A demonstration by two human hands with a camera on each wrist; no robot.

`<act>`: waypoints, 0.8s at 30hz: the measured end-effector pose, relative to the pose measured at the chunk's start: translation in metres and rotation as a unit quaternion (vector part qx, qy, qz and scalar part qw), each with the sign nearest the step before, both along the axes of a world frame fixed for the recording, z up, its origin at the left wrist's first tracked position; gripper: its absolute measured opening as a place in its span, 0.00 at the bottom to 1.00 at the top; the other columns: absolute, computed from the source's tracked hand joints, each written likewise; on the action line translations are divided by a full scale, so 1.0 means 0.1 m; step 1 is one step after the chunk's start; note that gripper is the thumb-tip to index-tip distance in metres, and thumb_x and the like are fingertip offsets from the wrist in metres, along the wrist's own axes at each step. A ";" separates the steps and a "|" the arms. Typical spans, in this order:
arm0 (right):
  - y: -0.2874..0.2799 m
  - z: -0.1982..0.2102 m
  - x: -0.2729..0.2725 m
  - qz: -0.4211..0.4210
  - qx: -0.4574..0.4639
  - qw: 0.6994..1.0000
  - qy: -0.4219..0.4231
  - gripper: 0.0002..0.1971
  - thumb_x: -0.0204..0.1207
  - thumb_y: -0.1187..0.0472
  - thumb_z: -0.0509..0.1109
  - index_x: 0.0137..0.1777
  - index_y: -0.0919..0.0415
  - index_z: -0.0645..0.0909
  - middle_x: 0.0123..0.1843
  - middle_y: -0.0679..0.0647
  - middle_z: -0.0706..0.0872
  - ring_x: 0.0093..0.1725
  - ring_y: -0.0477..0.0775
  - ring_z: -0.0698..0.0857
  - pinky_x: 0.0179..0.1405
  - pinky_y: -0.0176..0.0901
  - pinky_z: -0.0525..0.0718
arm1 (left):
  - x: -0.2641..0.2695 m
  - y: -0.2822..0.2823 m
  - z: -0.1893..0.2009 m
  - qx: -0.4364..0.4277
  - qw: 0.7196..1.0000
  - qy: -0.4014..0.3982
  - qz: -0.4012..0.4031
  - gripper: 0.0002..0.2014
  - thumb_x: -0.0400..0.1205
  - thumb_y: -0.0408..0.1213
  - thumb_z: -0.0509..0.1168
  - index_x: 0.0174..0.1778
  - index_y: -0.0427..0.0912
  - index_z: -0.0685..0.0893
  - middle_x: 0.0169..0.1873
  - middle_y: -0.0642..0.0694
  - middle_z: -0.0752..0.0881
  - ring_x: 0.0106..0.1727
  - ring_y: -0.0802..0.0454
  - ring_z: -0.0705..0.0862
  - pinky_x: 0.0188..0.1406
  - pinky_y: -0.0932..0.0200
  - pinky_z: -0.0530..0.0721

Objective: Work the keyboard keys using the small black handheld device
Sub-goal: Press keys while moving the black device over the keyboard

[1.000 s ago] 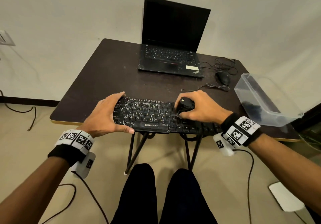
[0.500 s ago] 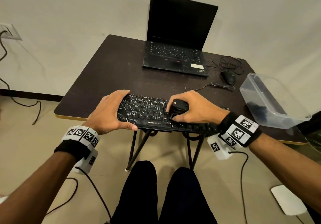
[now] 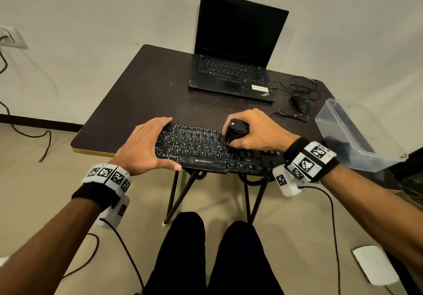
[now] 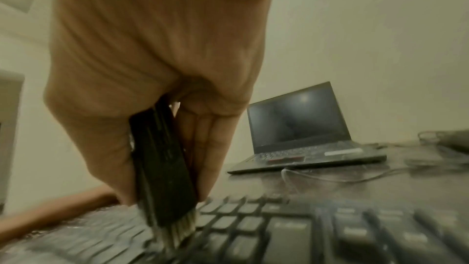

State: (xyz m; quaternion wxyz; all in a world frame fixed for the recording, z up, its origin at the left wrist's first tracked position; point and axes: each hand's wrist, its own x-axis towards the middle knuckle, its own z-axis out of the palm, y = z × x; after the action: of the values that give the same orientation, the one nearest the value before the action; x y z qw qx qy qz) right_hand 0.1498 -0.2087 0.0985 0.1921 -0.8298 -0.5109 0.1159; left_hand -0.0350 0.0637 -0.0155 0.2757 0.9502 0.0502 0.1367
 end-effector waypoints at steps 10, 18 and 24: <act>0.11 -0.02 -0.04 0.017 -0.010 1.000 -0.010 0.14 0.69 0.63 0.84 0.52 0.46 0.92 0.45 0.42 0.94 0.43 0.41 0.91 0.48 0.40 0.89 | 0.00 -0.02 0.02 -0.008 1.000 0.001 0.005 0.70 0.56 0.83 0.75 0.90 0.47 0.63 0.83 0.49 0.73 0.83 0.49 0.71 0.88 0.44 0.62; 0.20 -0.03 0.14 -0.031 0.005 1.000 -0.002 0.13 0.69 0.62 0.86 0.51 0.48 0.92 0.46 0.42 0.94 0.46 0.44 0.92 0.55 0.47 0.91 | 0.00 0.01 0.01 -0.008 1.000 -0.001 0.004 0.70 0.56 0.84 0.74 0.90 0.47 0.64 0.83 0.50 0.73 0.83 0.49 0.71 0.87 0.44 0.62; 0.26 -0.09 0.20 -0.066 0.007 0.998 -0.018 0.13 0.68 0.63 0.86 0.50 0.49 0.92 0.44 0.41 0.94 0.47 0.44 0.92 0.55 0.45 0.90 | -0.01 0.00 0.02 -0.001 1.000 -0.001 0.005 0.71 0.55 0.85 0.73 0.90 0.46 0.64 0.84 0.49 0.73 0.84 0.50 0.70 0.88 0.43 0.62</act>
State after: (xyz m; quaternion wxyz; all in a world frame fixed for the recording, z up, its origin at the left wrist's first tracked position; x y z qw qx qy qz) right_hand 0.1698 -0.1823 0.0899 0.1956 -0.8623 -0.4594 0.0845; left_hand -0.0360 0.0635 -0.0136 0.2760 0.9495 0.0544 0.1389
